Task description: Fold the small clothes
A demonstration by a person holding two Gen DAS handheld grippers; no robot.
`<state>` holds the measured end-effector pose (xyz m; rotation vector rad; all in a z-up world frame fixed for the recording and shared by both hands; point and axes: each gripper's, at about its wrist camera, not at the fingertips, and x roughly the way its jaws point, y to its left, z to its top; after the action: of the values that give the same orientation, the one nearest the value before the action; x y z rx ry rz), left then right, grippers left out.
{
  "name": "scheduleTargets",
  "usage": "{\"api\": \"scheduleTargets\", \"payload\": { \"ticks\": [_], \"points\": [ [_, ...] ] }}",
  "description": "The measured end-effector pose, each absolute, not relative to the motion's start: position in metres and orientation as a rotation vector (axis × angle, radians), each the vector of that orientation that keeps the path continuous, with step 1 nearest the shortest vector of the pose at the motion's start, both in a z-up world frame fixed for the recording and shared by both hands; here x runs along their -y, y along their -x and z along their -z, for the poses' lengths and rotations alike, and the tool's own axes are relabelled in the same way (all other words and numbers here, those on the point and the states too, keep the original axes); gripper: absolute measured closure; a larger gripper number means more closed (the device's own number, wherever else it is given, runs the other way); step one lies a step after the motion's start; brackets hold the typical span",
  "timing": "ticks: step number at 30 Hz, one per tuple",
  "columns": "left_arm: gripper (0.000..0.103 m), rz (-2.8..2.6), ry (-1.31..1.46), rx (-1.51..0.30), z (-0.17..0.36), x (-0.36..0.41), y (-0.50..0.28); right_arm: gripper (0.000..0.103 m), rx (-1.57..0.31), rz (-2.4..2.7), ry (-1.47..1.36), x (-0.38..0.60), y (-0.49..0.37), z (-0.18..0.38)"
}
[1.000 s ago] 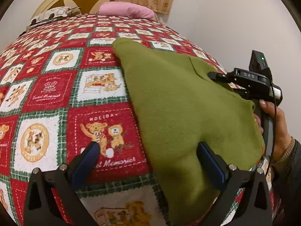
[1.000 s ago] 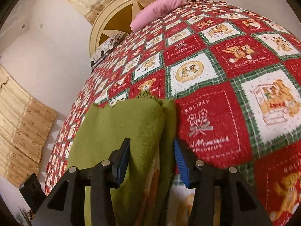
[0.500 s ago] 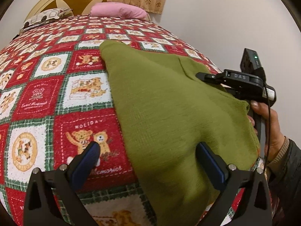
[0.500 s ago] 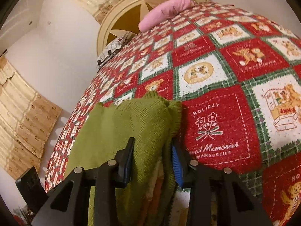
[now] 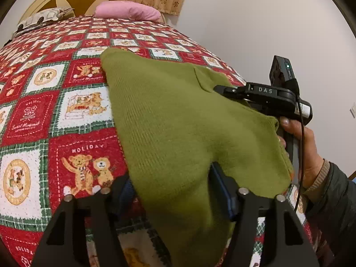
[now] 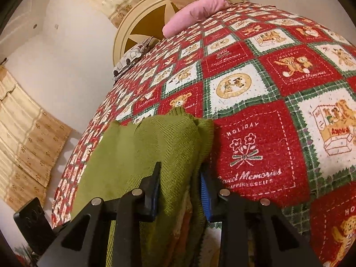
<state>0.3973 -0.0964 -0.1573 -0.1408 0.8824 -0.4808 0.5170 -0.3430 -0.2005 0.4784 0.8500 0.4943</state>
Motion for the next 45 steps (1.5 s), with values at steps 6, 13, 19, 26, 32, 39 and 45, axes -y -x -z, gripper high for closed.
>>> {"api": "scheduleTargets", "payload": {
  "ticks": [6,13,19,26,32,39,45],
  "points": [
    [0.058,0.458,0.130,-0.864,0.147,0.096,-0.392,0.082,-0.815,-0.445,-0.380,0.331,-0.505,0.186],
    [0.062,0.460,0.089,-0.830,0.126,0.093,-0.372,0.083,-0.777,-0.452,-0.378,0.327,-0.481,0.162],
    [0.062,0.458,0.051,-0.811,0.114,0.080,-0.344,0.083,-0.774,-0.497,-0.369,0.309,-0.452,0.150],
    [0.062,0.438,0.032,-0.791,0.102,0.058,-0.315,0.083,-0.764,-0.542,-0.383,0.283,-0.422,0.143],
    [0.062,0.409,0.033,-0.774,0.096,0.038,-0.294,0.083,-0.750,-0.589,-0.379,0.254,-0.403,0.134],
    [0.062,0.371,0.051,-0.767,0.096,0.013,-0.273,0.084,-0.758,-0.639,-0.368,0.217,-0.388,0.130],
    [0.062,0.334,0.079,-0.748,0.095,-0.013,-0.250,0.084,-0.754,-0.690,-0.349,0.187,-0.373,0.125]
  ]
}}
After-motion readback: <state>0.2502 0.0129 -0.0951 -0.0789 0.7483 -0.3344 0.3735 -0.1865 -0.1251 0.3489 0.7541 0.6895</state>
